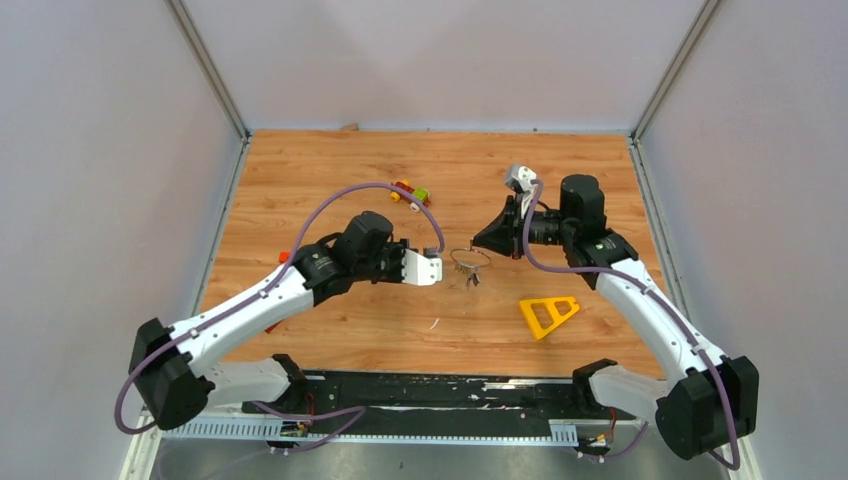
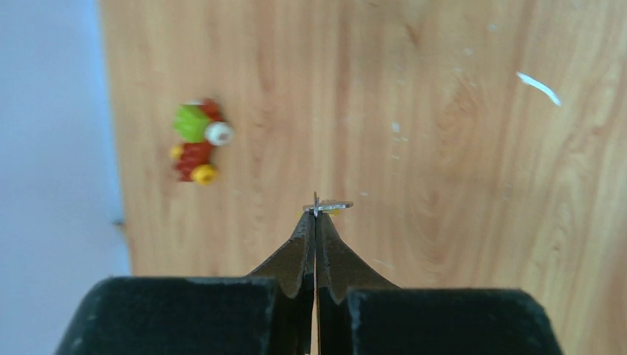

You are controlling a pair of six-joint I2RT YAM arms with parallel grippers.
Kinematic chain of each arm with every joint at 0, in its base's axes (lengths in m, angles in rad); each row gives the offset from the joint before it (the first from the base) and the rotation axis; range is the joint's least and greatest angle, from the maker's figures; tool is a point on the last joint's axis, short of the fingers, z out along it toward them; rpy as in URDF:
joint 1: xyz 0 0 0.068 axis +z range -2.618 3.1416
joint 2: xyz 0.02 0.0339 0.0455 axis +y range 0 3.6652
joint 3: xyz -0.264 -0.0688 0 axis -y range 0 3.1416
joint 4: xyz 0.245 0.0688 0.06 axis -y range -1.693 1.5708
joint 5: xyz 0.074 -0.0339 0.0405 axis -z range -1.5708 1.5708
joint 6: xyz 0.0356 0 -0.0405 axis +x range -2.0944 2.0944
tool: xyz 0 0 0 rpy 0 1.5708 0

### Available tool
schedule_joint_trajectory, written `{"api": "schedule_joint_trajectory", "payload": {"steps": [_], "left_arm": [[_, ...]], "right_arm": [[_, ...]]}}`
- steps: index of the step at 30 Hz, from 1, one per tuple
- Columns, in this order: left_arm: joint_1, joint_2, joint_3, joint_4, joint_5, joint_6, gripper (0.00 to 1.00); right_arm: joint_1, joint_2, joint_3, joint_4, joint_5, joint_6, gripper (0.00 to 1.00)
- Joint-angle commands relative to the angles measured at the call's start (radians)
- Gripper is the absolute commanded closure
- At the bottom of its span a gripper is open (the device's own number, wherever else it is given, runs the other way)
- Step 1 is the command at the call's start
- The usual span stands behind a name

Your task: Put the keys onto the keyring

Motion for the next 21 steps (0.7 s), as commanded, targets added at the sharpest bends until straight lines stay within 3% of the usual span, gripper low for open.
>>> {"api": "schedule_joint_trajectory", "payload": {"steps": [1, 5, 13, 21], "left_arm": [[0.024, 0.089, -0.061, -0.049, 0.113, -0.066, 1.00], [0.031, 0.141, -0.110, -0.001, 0.126, -0.080, 1.00], [0.031, 0.076, -0.167, 0.096, 0.201, -0.013, 1.00], [0.031, 0.230, -0.076, -0.001, 0.173, 0.005, 1.00]], "right_arm": [[-0.015, -0.069, 0.029, -0.108, 0.018, -0.146, 1.00], [-0.016, -0.092, 0.009, -0.123, 0.049, -0.155, 1.00], [-0.018, -0.073, -0.025, -0.078, 0.077, -0.098, 1.00], [-0.017, -0.064, -0.032, -0.075, 0.122, -0.103, 1.00]]}}
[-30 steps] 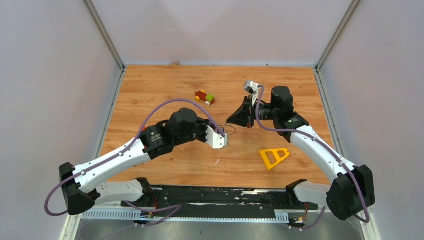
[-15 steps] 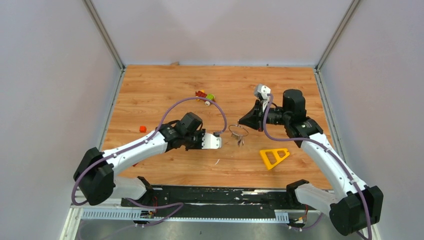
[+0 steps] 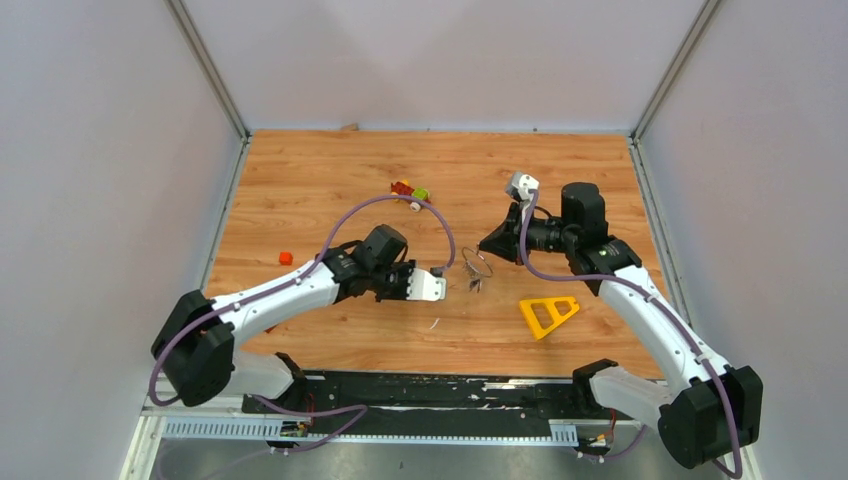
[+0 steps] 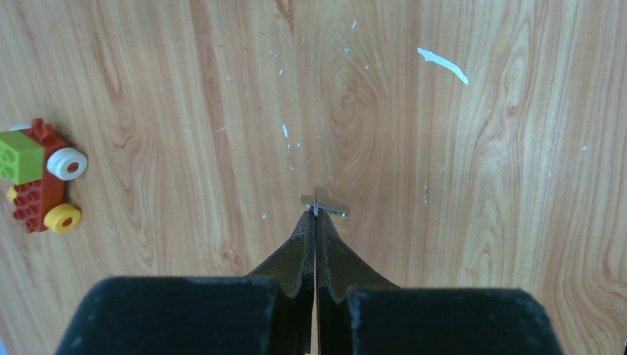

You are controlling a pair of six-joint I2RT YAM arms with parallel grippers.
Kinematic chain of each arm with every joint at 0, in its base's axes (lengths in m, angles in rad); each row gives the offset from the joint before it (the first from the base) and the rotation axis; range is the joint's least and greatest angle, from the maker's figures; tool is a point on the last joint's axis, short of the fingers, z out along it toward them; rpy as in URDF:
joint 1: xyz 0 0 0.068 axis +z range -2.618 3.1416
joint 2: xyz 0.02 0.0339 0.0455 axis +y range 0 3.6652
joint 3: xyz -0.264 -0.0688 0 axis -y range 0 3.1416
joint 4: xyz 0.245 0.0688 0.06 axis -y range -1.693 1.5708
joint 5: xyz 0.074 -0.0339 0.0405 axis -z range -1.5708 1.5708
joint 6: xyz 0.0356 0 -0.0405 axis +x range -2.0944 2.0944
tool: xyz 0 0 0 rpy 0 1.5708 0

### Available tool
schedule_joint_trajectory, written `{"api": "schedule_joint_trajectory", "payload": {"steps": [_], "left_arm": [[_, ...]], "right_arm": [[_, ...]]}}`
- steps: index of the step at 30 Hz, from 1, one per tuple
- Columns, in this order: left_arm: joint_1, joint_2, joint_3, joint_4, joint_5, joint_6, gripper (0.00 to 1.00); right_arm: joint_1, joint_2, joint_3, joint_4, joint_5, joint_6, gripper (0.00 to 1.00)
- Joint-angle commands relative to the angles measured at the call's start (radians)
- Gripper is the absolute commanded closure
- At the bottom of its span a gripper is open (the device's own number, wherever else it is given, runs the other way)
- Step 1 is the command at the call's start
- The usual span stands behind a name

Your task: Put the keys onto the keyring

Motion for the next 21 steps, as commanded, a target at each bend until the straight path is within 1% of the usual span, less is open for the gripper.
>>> {"api": "schedule_joint_trajectory", "payload": {"steps": [1, 7, 13, 17, 21], "left_arm": [[0.002, 0.097, 0.074, -0.027, 0.026, 0.002, 0.99], [0.002, 0.195, 0.099, -0.007, 0.022, -0.026, 0.96], [0.006, 0.188, 0.041, 0.008, -0.019, -0.039, 0.89], [0.025, 0.168, 0.001, 0.027, -0.034, -0.048, 0.78], [0.036, 0.151, -0.012, 0.032, -0.038, -0.051, 0.64]], "right_arm": [[-0.005, -0.010, 0.001, 0.044, 0.017, 0.004, 1.00], [-0.005, -0.027, -0.004, 0.033, 0.029, -0.012, 1.00], [-0.005, -0.037, -0.006, 0.032, 0.029, -0.020, 1.00], [-0.005, -0.028, -0.004, 0.031, 0.024, -0.022, 1.00], [-0.005, -0.023, -0.005, 0.032, 0.026, -0.026, 1.00]]}}
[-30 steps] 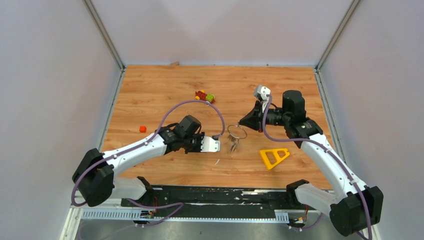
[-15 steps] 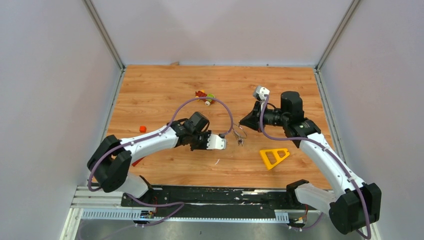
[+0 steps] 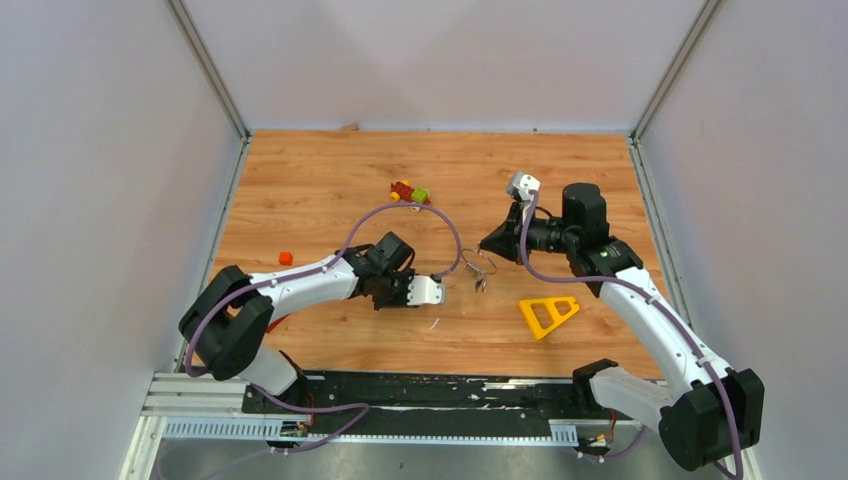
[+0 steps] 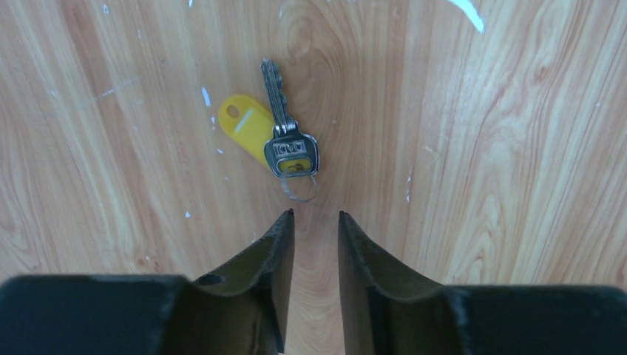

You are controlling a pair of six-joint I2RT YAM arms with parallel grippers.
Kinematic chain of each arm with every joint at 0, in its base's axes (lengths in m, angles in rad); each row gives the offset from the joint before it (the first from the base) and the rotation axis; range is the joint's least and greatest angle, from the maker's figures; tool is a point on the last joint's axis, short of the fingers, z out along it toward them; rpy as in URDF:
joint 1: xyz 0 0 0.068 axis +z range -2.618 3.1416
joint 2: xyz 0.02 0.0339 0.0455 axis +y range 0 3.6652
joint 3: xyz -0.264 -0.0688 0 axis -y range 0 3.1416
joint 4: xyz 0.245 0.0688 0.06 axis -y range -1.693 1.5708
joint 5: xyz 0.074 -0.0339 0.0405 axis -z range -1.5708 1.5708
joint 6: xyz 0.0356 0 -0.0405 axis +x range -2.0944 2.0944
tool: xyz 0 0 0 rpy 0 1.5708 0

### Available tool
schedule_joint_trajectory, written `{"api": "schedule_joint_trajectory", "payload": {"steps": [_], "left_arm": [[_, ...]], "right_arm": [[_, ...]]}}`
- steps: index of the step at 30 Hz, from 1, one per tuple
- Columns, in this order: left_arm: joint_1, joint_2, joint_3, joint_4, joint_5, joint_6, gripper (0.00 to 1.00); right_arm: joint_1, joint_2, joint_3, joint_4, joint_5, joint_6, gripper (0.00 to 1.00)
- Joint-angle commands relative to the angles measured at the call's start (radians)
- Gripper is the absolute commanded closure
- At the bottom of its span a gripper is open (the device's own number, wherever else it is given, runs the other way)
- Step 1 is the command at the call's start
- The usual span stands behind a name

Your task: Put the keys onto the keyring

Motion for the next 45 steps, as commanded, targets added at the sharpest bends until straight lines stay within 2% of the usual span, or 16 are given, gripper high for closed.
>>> {"api": "schedule_joint_trajectory", "payload": {"steps": [1, 5, 8, 10, 14, 19, 25, 37, 42, 45], "left_arm": [[0.015, -0.055, -0.007, 0.025, -0.010, -0.018, 0.61], [0.045, -0.109, 0.010, 0.017, -0.006, -0.025, 0.39], [0.061, -0.186, 0.048, 0.028, 0.061, -0.069, 0.25], [0.061, -0.224, 0.082, 0.066, 0.125, -0.132, 0.20], [0.061, -0.225, 0.191, 0.186, 0.261, -0.342, 0.21], [0.060, -0.167, 0.272, 0.361, 0.300, -0.548, 0.23], [0.057, -0.085, 0.369, 0.362, 0.341, -0.474, 0.20], [0.017, -0.032, 0.328, 0.503, 0.414, -0.576, 0.25], [0.014, -0.015, 0.332, 0.496, 0.425, -0.550, 0.31], [0.013, -0.009, 0.334, 0.481, 0.428, -0.518, 0.39]], "right_arm": [[-0.005, -0.013, -0.003, 0.031, 0.001, -0.016, 1.00], [-0.005, -0.017, -0.004, 0.031, 0.015, -0.017, 1.00], [-0.004, -0.014, -0.006, 0.045, 0.024, -0.002, 1.00], [0.000, -0.004, -0.005, 0.060, 0.038, 0.011, 1.00], [0.023, 0.017, 0.017, 0.088, 0.100, 0.042, 1.00], [0.034, 0.034, 0.048, 0.121, 0.114, 0.089, 1.00], [0.034, 0.042, 0.063, 0.140, 0.090, 0.142, 1.00], [0.035, 0.038, 0.043, 0.177, 0.108, 0.250, 1.00], [0.035, 0.035, 0.038, 0.183, 0.093, 0.260, 1.00], [0.035, 0.025, 0.037, 0.180, 0.090, 0.259, 1.00]]}}
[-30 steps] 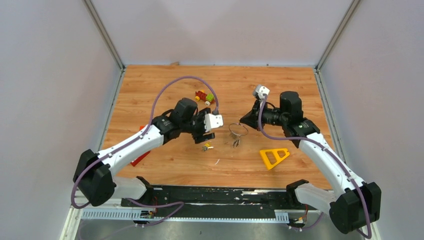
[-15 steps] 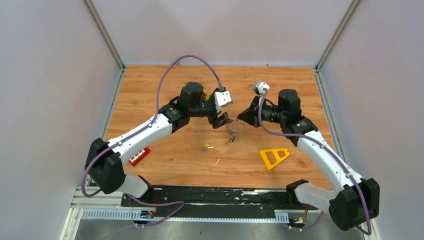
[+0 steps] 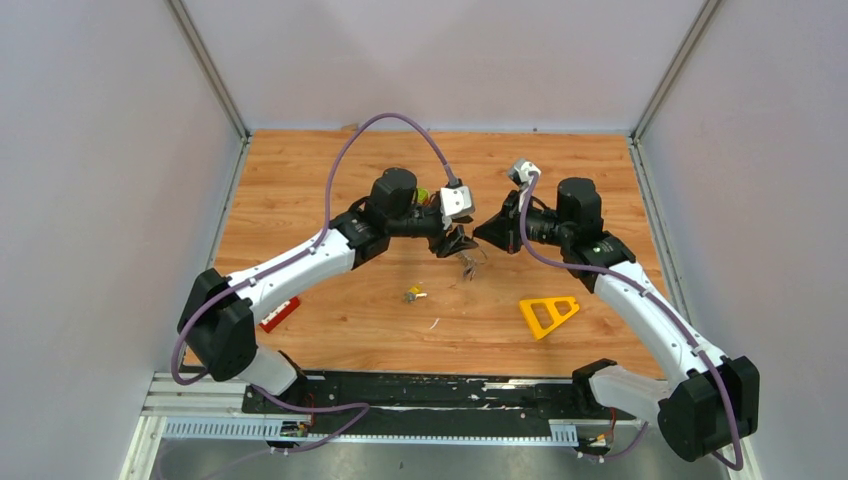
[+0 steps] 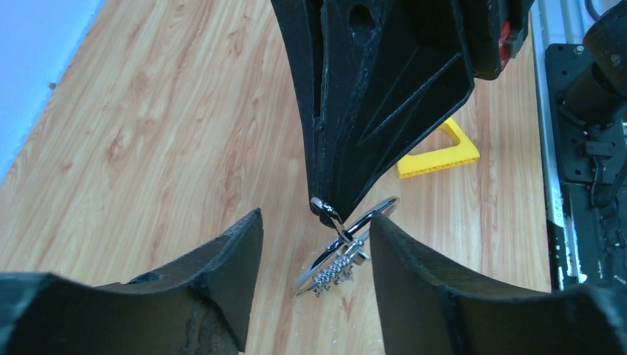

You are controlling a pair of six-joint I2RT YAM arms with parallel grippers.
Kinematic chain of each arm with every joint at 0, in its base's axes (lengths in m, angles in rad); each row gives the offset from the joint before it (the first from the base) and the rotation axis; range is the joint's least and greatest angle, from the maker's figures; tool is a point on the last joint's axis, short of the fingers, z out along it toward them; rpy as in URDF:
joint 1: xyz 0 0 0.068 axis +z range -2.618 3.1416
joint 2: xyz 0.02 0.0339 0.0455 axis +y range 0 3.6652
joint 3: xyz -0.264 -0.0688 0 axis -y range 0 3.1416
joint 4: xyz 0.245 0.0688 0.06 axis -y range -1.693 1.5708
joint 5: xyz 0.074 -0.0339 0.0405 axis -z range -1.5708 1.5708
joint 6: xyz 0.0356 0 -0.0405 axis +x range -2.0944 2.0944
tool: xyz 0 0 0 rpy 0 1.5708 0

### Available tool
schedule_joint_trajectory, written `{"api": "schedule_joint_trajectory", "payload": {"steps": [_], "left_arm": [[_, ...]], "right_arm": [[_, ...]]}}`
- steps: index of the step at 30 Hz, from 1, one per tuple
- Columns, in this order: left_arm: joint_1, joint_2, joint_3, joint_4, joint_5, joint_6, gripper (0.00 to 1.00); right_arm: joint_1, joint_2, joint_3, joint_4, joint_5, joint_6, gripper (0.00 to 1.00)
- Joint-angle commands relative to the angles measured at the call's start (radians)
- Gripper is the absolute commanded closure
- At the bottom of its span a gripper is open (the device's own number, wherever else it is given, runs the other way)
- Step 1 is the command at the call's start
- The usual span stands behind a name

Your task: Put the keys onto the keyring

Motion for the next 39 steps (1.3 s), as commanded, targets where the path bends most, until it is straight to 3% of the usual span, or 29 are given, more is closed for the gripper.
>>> {"api": "schedule_joint_trajectory", "payload": {"steps": [1, 13, 19, 27, 34, 36, 39], "left_arm": [[-0.003, 0.006, 0.002, 0.023, 0.029, 0.025, 0.42], [-0.003, 0.022, 0.017, -0.034, 0.103, 0.061, 0.77], [-0.003, 0.017, 0.000, -0.042, 0.113, 0.073, 1.00], [0.000, -0.006, -0.020, -0.038, 0.153, 0.072, 1.00], [0.005, -0.058, -0.020, -0.082, 0.265, 0.074, 1.00], [0.006, -0.079, -0.016, -0.112, 0.296, 0.092, 1.00], [0.006, -0.102, -0.014, -0.158, 0.345, 0.132, 1.00]], "right_arm": [[0.006, -0.022, 0.021, 0.059, -0.013, 0.028, 1.00], [0.006, -0.024, 0.016, 0.059, -0.021, 0.020, 1.00], [0.005, -0.034, 0.012, 0.052, -0.017, 0.008, 1.00], [0.005, -0.044, 0.010, 0.040, -0.055, -0.046, 0.99], [0.004, -0.065, 0.046, -0.111, -0.110, -0.266, 0.77], [0.003, -0.079, 0.063, -0.176, -0.156, -0.373, 0.61], [0.003, -0.102, 0.084, -0.259, -0.209, -0.485, 0.53]]}}
